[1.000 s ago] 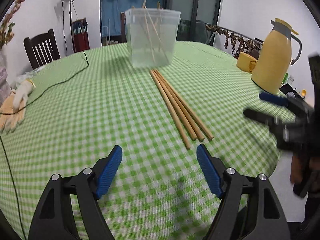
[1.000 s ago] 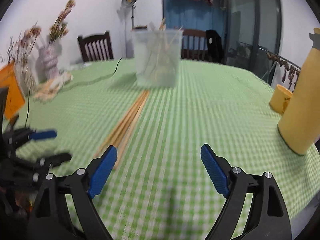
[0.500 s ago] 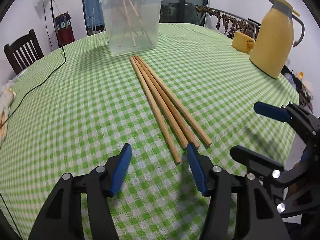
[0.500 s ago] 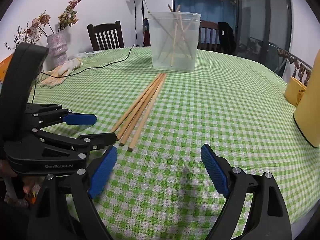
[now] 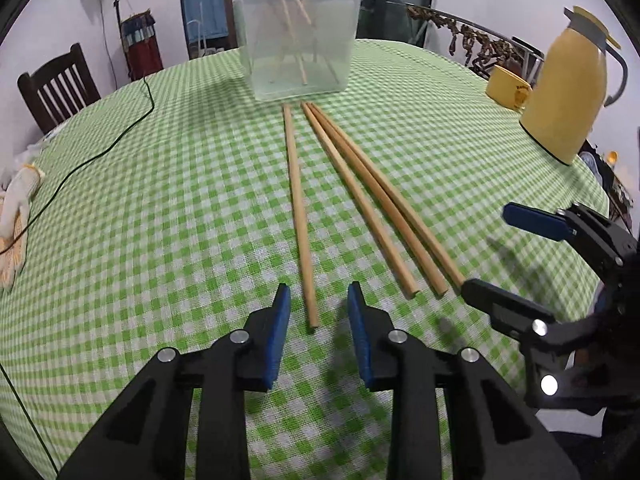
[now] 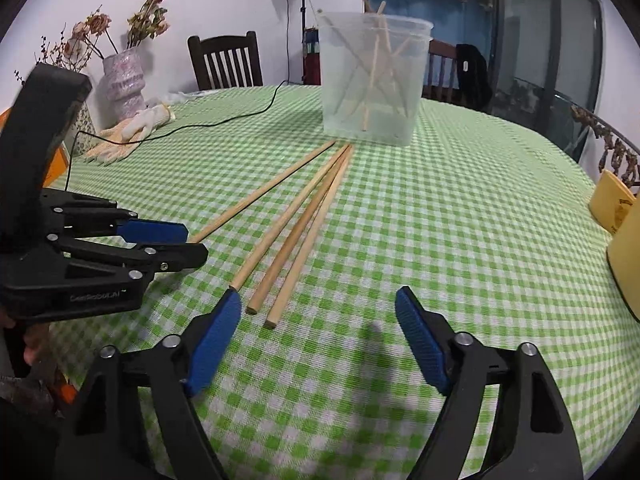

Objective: Organize utensils
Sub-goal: 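Close the right gripper on a chopstick while the left gripper closes on another, then lift both held chopsticks and carry them over the clear container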

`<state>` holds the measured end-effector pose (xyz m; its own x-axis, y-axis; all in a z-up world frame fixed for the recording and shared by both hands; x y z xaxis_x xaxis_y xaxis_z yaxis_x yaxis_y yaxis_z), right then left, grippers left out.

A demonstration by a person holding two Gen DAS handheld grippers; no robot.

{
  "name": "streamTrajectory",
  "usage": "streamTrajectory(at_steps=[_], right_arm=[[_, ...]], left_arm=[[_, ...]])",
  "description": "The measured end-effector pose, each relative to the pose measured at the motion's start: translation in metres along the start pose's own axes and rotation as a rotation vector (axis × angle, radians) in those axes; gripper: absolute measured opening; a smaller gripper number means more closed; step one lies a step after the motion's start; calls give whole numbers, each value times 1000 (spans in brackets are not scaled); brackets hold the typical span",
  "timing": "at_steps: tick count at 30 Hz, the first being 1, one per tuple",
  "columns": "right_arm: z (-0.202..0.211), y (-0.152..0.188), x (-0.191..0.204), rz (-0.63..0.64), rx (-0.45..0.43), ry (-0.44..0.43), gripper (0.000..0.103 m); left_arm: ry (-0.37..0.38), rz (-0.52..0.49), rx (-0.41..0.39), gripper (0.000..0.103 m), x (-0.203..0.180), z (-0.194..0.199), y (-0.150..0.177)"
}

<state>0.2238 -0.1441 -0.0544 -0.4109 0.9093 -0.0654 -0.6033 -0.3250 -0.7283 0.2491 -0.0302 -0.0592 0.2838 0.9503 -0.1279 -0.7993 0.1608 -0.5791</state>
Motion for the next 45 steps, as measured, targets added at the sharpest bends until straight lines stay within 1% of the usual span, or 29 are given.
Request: streamTrajectory(at_steps=[2,5,6,7,8,9,10,11,12,18,20,23,25,27,31,35,37,39,41,45], right_arm=[[-3,3,3,4,16,-16,62],[-7,6,6,14,32,-23,52],[-7,5,7,22,30,-20,49],[-7,5,9,26,29,-27,40],[-7,4,9,26,31,-30,35],[-8,3,9,29,32,-28,33],[-8,3,10,33,33,-29,28],[-8,2,11,37,35,-29,25],[-8,2,12,42,35,-26,25],[-6,5,14,50,32,-20,23],[-5,6,18,50,36,-34,10],[-4,4,18,43,37,-23,10],[1,-3,10,6,20,-19,9],[11,-12,0,-24,-13,-4,8],[33,-30,-15,-27,-84,38,7],[65,-53,-22,2,-176,61,7],[78,-65,-24,12,-218,63,7],[91,-78,-26,31,-255,63,7],[97,-89,-27,53,-274,64,7],[114,-112,-31,91,-299,40,7]], left_arm=[[-5,-13,-8,27,-1,0,2],[-18,-31,-11,25,-5,0,3],[-22,-26,-14,22,-2,4,4],[-31,-21,-17,15,0,5,4],[-23,-12,-18,11,3,6,4],[-13,2,-18,7,7,8,4],[-5,15,-17,2,9,9,4],[14,32,-17,2,11,10,5],[26,42,-18,2,12,11,5],[19,34,-26,2,11,12,8],[23,37,-22,2,11,13,8],[24,32,-26,2,10,18,9],[18,24,-46,2,9,27,8],[18,17,-71,2,10,38,5],[28,31,-115,2,15,59,-3],[9,12,-192,2,21,95,-20],[27,0,-235,2,23,117,-33],[42,-3,-262,2,25,132,-43],[51,-11,-276,2,25,144,-52],[38,-73,-316,2,23,171,-77]])
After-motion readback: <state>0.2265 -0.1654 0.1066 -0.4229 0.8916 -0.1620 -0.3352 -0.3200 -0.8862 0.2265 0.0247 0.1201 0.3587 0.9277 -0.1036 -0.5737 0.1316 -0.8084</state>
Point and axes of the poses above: each gripper's, at about its wrist camera, not at the fingertips, and z roughly against the way its jaws point, x to its left, y to its underside, the point moved 9 cm from there along -z, roughly the way its jaws point, and after that the axes turned 7 degrees about y, right-handed, at the moved point
